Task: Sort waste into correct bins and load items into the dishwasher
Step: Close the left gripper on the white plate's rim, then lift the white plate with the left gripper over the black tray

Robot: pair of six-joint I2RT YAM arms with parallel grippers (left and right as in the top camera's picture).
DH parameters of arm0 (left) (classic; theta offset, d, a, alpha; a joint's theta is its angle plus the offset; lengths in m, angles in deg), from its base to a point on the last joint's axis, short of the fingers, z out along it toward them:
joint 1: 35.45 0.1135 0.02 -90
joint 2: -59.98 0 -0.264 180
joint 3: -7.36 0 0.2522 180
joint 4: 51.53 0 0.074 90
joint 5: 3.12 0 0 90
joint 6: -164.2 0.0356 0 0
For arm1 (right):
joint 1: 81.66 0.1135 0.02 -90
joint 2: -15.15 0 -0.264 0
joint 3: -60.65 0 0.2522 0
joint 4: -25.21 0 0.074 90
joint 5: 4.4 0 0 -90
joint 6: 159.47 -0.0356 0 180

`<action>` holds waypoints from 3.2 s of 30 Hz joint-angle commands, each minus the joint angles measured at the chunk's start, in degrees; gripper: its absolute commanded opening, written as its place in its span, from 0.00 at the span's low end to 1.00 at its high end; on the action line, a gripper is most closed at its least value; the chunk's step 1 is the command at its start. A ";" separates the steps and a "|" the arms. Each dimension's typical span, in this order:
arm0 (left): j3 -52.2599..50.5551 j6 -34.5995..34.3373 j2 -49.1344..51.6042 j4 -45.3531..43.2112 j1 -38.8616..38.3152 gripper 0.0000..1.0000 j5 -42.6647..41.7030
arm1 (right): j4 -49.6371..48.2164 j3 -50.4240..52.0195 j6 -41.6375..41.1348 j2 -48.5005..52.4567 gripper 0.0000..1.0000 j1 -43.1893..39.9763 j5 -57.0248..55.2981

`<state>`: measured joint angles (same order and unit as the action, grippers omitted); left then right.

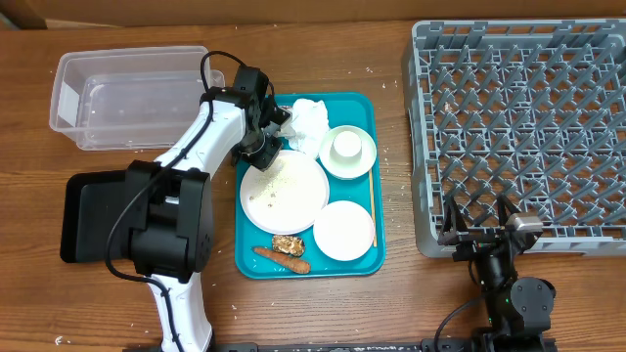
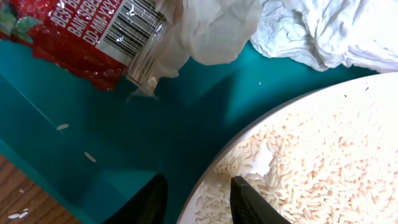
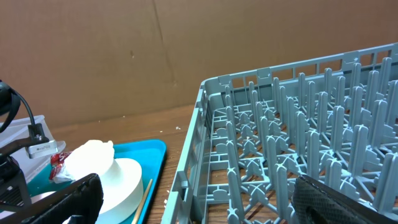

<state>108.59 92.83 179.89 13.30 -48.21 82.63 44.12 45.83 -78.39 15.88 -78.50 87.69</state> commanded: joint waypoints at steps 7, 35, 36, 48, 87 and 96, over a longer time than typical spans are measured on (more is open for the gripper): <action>-1.92 1.07 0.74 -0.09 0.09 0.35 0.22 | -0.42 0.59 0.42 -0.57 1.00 0.37 -0.50; -1.66 0.44 0.72 2.95 -0.02 0.04 0.44 | -0.39 0.59 0.42 -0.57 1.00 0.37 -0.50; -1.60 0.44 0.72 3.28 -0.02 0.04 0.44 | -0.42 0.59 0.39 -0.57 1.00 0.37 -0.50; 2.95 0.68 0.70 8.79 0.00 0.04 0.42 | -0.42 0.59 0.42 -0.57 1.00 0.37 -0.50; 14.03 0.46 -0.07 24.98 9.92 0.04 -17.92 | -0.39 0.59 0.42 -0.57 1.00 0.37 -0.50; 14.08 -3.98 -4.15 27.74 11.65 0.04 -18.21 | -0.42 0.59 0.42 -0.57 1.00 0.37 -0.50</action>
<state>120.89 91.85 179.79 40.51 -38.06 66.89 44.10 45.83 -78.37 15.88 -78.52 87.69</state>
